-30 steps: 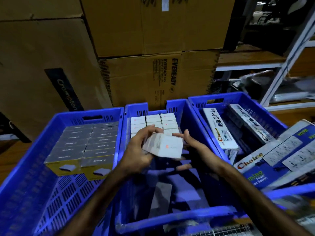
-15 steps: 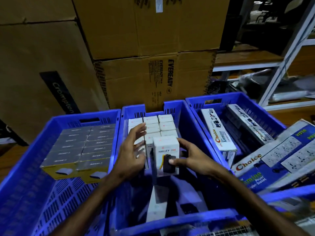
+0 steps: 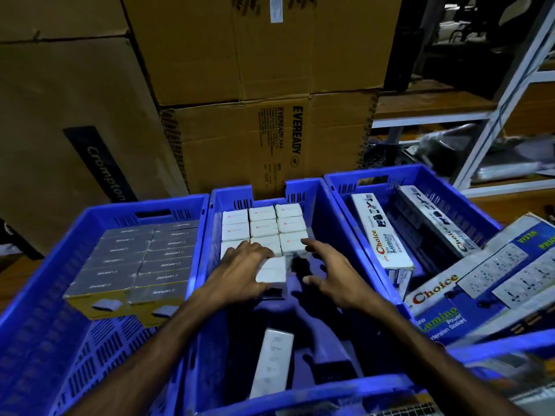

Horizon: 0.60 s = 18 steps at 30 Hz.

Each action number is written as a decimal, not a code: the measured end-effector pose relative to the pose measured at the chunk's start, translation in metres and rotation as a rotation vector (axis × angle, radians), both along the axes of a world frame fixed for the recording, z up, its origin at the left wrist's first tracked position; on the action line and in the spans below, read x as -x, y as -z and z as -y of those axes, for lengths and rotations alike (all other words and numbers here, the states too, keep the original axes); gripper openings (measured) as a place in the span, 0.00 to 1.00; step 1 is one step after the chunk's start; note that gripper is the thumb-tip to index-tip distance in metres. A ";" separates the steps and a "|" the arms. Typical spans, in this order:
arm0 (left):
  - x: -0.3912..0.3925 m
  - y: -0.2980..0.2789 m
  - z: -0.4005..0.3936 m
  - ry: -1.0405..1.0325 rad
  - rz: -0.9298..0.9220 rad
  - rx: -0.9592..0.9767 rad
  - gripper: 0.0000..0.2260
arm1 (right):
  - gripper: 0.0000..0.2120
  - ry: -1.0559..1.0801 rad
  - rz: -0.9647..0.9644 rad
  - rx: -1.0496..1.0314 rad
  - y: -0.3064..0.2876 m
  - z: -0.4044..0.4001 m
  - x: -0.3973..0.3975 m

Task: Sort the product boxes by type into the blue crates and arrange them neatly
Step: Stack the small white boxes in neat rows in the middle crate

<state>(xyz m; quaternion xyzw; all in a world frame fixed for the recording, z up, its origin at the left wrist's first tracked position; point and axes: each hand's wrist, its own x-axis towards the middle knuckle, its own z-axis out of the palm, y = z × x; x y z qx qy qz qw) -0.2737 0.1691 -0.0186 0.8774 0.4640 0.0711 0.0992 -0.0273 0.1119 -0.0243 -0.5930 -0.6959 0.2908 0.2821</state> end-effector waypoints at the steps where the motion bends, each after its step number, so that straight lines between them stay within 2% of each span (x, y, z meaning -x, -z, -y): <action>1: 0.001 0.003 -0.004 -0.004 -0.041 -0.013 0.31 | 0.37 -0.002 0.014 -0.023 0.000 0.001 -0.003; 7: -0.011 0.009 -0.020 -0.004 -0.214 -0.160 0.23 | 0.28 0.007 0.089 -0.086 -0.003 0.008 -0.014; 10: -0.019 0.007 -0.023 -0.024 -0.265 -0.149 0.18 | 0.21 -0.016 0.097 -0.119 -0.003 0.013 -0.015; 14: -0.026 0.008 -0.019 -0.045 -0.301 -0.132 0.17 | 0.15 -0.057 0.109 -0.194 -0.007 0.019 -0.018; 18: -0.026 0.009 -0.015 -0.059 -0.345 -0.169 0.20 | 0.14 -0.086 0.180 -0.244 -0.016 0.023 -0.027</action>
